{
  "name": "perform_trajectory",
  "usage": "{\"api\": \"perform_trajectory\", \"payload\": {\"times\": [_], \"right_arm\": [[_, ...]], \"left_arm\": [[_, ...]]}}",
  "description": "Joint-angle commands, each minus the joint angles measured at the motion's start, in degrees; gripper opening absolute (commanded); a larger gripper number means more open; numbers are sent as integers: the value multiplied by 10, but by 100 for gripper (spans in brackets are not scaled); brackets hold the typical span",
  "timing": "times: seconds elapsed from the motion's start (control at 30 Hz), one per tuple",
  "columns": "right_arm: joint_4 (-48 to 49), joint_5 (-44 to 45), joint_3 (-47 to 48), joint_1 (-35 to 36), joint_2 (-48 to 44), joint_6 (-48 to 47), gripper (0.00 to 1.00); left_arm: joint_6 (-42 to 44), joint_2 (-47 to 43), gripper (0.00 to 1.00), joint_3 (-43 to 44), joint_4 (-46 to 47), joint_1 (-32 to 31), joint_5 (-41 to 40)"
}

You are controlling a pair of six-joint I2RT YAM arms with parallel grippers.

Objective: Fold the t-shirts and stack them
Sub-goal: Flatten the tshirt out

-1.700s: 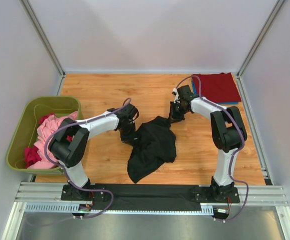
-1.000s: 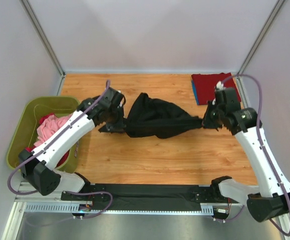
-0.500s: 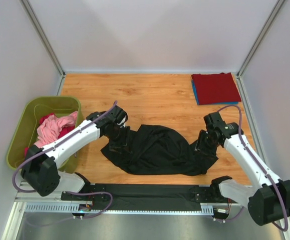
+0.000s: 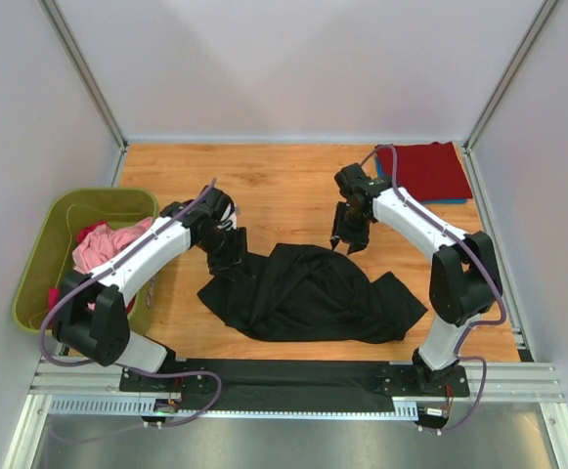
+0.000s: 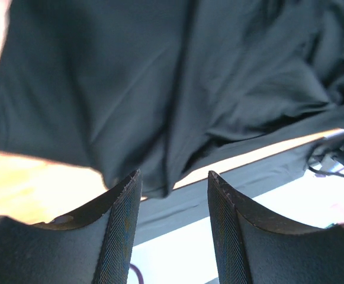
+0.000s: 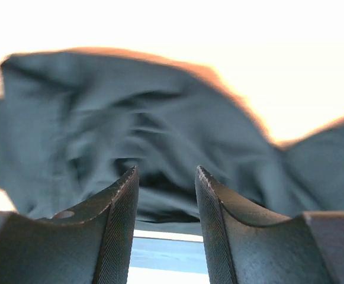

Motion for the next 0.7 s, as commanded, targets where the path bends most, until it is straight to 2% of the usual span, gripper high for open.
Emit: {"api": "perform_trajectory", "payload": {"times": [0.0, 0.1, 0.23, 0.37, 0.5, 0.67], "right_arm": [[-74, 99, -19, -54, -26, 22, 45], [-85, 111, -72, -120, -55, 42, 44], [-127, 131, -65, -161, -50, 108, 45], [-136, 134, -44, -171, -16, 154, 45], [-174, 150, -2, -175, 58, 177, 43], [-144, 130, -19, -174, 74, 205, 42]], "left_arm": [[34, 29, 56, 42, 64, -4, 47], [58, 96, 55, 110, 34, -34, -2], [100, 168, 56, 198, 10, -79, -72], [94, 210, 56, 222, 32, -91, -66], [108, 226, 57, 231, 52, -97, -68], [124, 251, 58, 242, 64, -101, -76]]}}
